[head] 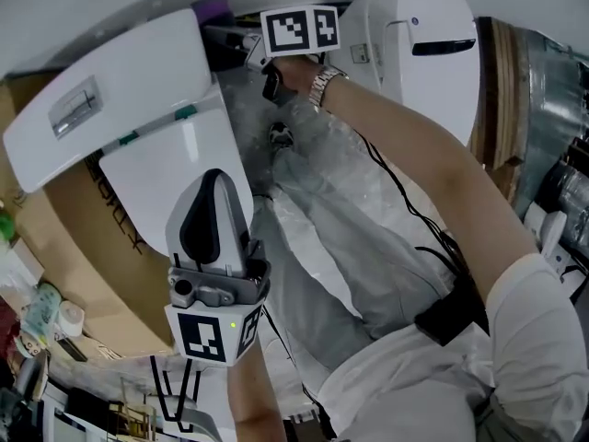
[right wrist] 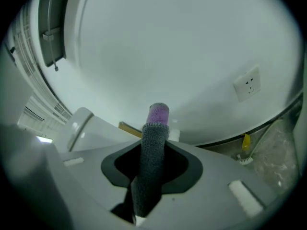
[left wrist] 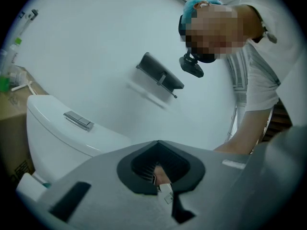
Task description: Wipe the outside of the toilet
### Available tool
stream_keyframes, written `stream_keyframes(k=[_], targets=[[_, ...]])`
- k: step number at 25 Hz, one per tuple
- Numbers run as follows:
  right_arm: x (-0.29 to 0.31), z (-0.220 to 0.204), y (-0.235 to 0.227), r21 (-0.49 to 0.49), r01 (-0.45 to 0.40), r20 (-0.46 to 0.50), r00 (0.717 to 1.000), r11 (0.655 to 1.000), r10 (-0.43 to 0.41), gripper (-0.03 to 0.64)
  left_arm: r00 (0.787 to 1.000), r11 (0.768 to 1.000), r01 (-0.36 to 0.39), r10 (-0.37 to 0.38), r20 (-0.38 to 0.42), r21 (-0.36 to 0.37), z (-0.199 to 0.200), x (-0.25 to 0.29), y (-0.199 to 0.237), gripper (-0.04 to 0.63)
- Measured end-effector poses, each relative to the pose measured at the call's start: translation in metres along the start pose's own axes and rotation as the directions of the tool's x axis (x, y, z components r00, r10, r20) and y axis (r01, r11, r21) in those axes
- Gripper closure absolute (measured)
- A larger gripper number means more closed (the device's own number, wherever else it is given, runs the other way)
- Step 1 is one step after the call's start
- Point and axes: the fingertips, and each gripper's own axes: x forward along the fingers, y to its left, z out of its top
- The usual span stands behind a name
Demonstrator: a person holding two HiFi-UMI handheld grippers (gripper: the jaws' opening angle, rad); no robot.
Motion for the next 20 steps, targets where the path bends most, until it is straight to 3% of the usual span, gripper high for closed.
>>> stream_keyframes(k=[8, 11, 13, 16, 20], targets=[[-0.038, 0.007, 0.053, 0.021, -0.137, 0.116, 0.984, 0.99, 0.133, 0.514, 0.992, 0.993, 0.111, -0.109, -0.067, 0.026, -0.007, -0.014, -0.025, 0.591], [-0.048, 0.007, 0.061, 0.019, -0.179, 0.175, 0.969, 0.984, 0.173, 0.512, 0.994, 0.996, 0.089, -0.087, -0.072, 0.028, -0.004, -0.024, -0.014, 0.591], [-0.053, 0.005, 0.044, 0.055, -0.127, 0.233, 0.966, 0.99, 0.111, 0.512, 0.997, 0.998, 0.054, -0.052, -0.064, 0.019, -0.001, -0.029, -0.002, 0.591], [-0.052, -0.02, -0.011, 0.199, 0.013, 0.254, 0.965, 0.98, -0.064, 0.512, 0.999, 1.0, 0.011, -0.011, -0.05, 0.009, -0.001, -0.027, 0.014, 0.591], [-0.038, -0.089, -0.082, 0.428, 0.15, 0.152, 0.96, 0.891, -0.234, 0.512, 0.999, 1.0, -0.02, 0.02, -0.03, 0.002, -0.004, -0.02, 0.028, 0.591]])
